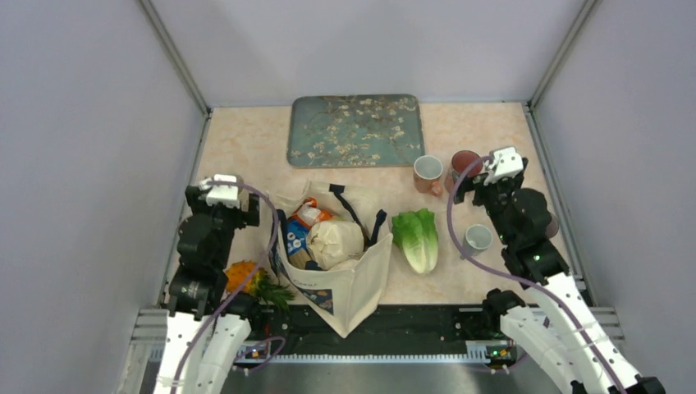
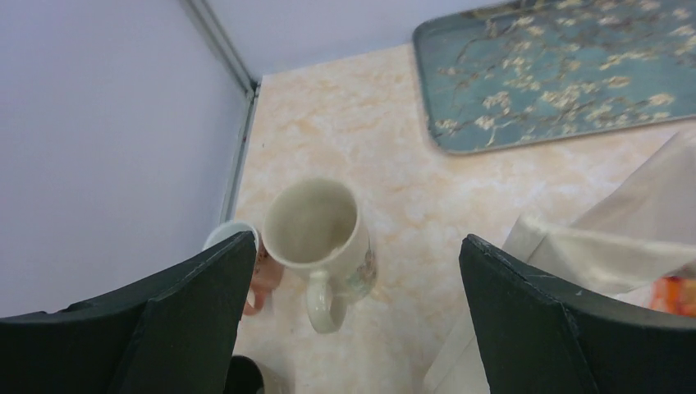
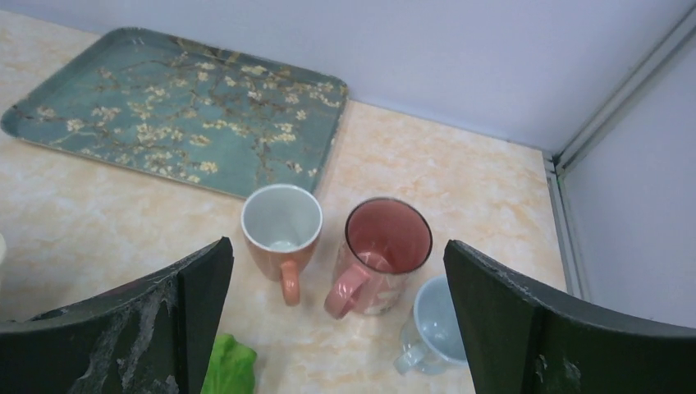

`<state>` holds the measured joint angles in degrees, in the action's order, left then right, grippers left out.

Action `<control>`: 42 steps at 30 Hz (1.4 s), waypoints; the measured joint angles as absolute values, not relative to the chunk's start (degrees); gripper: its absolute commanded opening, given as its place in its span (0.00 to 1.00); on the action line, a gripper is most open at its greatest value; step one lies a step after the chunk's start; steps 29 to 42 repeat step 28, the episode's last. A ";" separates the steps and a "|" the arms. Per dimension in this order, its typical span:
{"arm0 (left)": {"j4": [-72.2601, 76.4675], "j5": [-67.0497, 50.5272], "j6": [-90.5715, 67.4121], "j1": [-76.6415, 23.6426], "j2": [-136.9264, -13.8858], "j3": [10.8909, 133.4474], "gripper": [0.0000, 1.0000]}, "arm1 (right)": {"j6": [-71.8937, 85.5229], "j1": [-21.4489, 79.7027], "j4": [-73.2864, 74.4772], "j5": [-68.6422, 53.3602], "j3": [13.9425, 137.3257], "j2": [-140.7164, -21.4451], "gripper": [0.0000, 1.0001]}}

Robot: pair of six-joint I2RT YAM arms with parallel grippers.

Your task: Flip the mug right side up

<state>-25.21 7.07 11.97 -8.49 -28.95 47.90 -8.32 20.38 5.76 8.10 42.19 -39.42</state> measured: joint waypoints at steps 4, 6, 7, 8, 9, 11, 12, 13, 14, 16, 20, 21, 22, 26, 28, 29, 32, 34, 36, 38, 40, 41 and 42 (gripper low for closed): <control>-16.84 11.07 11.33 -8.49 -19.11 29.21 0.99 | -7.44 20.34 3.01 11.29 31.42 -32.10 0.99; -16.12 11.86 10.39 -8.49 -17.47 24.51 0.99 | -6.11 20.34 4.01 13.65 27.97 -29.52 0.99; -15.81 12.12 9.72 -8.49 -16.86 22.92 0.99 | -5.37 20.34 4.40 14.76 26.52 -28.25 0.99; -15.77 12.21 9.30 -8.49 -16.43 22.33 0.99 | -4.64 20.34 4.58 15.81 25.41 -26.94 0.99; -15.44 12.34 8.69 -8.49 -15.51 21.61 0.99 | -3.55 20.34 4.62 17.15 24.27 -25.26 0.99; -14.83 12.32 7.73 -8.49 -13.17 20.58 0.99 | -1.34 20.34 4.51 19.59 22.63 -22.13 0.99; -14.31 12.21 7.31 -8.49 -11.64 19.99 0.99 | -0.32 20.34 4.25 20.43 21.93 -20.53 0.99; -13.89 11.88 6.96 -8.49 -10.55 19.55 0.99 | 0.69 20.34 4.12 21.23 21.28 -19.40 0.99; -13.54 11.66 6.66 -8.49 -9.80 19.25 0.99 | 1.83 20.34 4.01 22.06 20.51 -18.48 0.99; -13.21 11.00 5.93 -8.49 -9.10 18.85 0.99 | 4.29 20.34 4.21 24.25 18.55 -16.86 0.99; -13.21 10.33 5.04 -8.40 -9.37 18.81 0.97 | 6.74 20.34 4.89 27.64 15.70 -14.46 0.99; -13.23 10.33 4.56 -8.38 -9.54 18.81 0.97 | 7.14 20.34 5.08 28.40 15.38 -14.17 0.99; -13.30 10.33 4.29 -8.38 -9.67 18.81 0.97 | 7.51 20.34 5.43 29.06 15.35 -14.02 0.99; -13.82 10.24 2.83 -8.38 -9.89 18.81 0.96 | 8.36 20.34 5.61 30.39 15.35 -14.00 0.99; -14.20 10.15 1.93 -8.38 -9.87 18.81 0.98 | 8.67 20.34 5.63 30.57 15.35 -14.04 0.99; -14.20 10.15 1.93 -8.38 -9.87 18.81 0.98 | 8.67 20.34 5.63 30.57 15.35 -14.04 0.99; -14.20 10.15 1.93 -8.38 -9.87 18.81 0.98 | 8.67 20.34 5.63 30.57 15.35 -14.04 0.99; -14.20 10.15 1.93 -8.38 -9.87 18.81 0.98 | 8.67 20.34 5.63 30.57 15.35 -14.04 0.99; -14.20 10.15 1.93 -8.38 -9.87 18.81 0.98 | 8.67 20.34 5.63 30.57 15.35 -14.04 0.99; -14.20 10.15 1.93 -8.38 -9.87 18.81 0.98 | 8.67 20.34 5.63 30.57 15.35 -14.04 0.99; -14.20 10.15 1.93 -8.38 -9.87 18.81 0.98 | 8.67 20.34 5.63 30.57 15.35 -14.04 0.99; -14.20 10.15 1.93 -8.38 -9.87 18.81 0.98 | 8.67 20.34 5.63 30.57 15.35 -14.04 0.99; -14.20 10.15 1.93 -8.38 -9.87 18.81 0.98 | 8.67 20.34 5.63 30.57 15.35 -14.04 0.99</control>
